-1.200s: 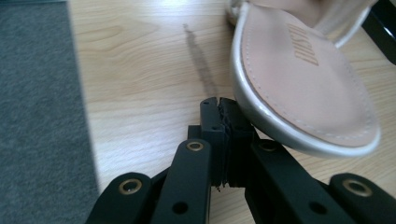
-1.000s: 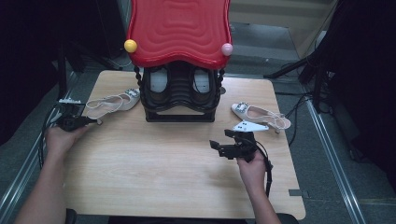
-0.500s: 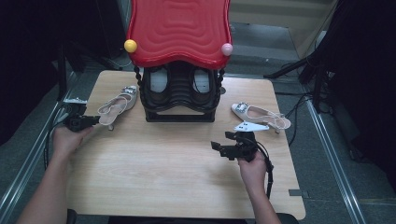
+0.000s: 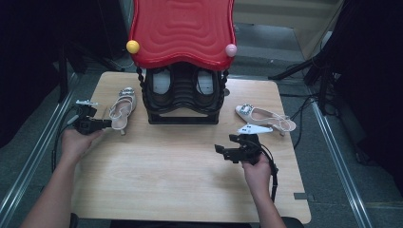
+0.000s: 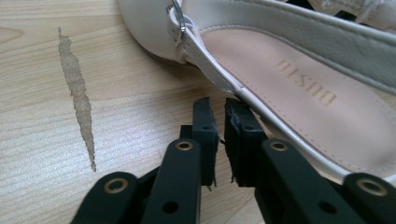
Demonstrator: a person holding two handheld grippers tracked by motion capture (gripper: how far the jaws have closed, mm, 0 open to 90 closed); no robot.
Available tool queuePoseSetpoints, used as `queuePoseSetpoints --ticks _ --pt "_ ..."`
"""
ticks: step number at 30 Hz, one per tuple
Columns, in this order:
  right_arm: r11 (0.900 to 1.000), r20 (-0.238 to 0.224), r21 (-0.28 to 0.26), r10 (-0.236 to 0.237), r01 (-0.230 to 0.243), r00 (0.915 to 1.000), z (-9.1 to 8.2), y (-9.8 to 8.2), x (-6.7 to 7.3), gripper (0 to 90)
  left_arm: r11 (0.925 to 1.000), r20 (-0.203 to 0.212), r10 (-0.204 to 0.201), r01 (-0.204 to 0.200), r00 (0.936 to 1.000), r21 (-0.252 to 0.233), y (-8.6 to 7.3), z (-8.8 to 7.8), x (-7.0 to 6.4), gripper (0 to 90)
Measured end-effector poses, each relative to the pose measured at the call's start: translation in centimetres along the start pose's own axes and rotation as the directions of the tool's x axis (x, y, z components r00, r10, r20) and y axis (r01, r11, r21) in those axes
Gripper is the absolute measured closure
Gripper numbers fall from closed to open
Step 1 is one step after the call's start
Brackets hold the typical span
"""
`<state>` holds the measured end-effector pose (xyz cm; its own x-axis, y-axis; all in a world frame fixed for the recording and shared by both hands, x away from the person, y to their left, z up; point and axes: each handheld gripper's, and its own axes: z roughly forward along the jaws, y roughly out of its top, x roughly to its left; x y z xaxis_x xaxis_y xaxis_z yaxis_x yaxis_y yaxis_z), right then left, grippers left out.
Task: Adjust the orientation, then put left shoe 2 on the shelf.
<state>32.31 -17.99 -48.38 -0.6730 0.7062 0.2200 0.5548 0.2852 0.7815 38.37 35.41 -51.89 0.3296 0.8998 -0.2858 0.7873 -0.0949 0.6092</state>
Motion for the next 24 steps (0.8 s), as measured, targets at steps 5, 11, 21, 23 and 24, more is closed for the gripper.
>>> queuePoseSetpoints --ticks 5,11,21,23,24 --pt "1.000 0.002 0.005 0.007 -0.007 1.0000 0.0 0.0 -0.1 23.7 0.9984 -0.016 -0.054 0.055 0.9984 0.013 0.1 -0.7 0.4 64.3" --pt "1.000 0.004 0.009 0.001 -0.001 1.0000 0.0 0.0 -0.1 23.7 0.9982 -0.024 -0.059 0.059 0.9980 -0.010 0.4 -1.4 0.7 56.7" --pt "1.000 0.002 0.014 0.003 -0.003 1.0000 0.2 0.0 0.0 23.7 0.9974 -0.024 -0.067 0.066 0.9975 -0.029 1.4 -2.5 0.7 45.9" --pt "1.000 0.003 0.014 -0.002 0.002 1.0000 0.2 0.0 0.0 23.7 0.9968 -0.022 -0.069 0.068 0.9973 -0.042 1.6 -2.6 0.6 46.0" --pt "1.000 0.004 0.015 -0.002 0.002 1.0000 0.2 0.0 0.0 23.7 0.9964 -0.021 -0.075 0.074 0.9970 -0.043 1.7 -2.7 0.6 46.1"
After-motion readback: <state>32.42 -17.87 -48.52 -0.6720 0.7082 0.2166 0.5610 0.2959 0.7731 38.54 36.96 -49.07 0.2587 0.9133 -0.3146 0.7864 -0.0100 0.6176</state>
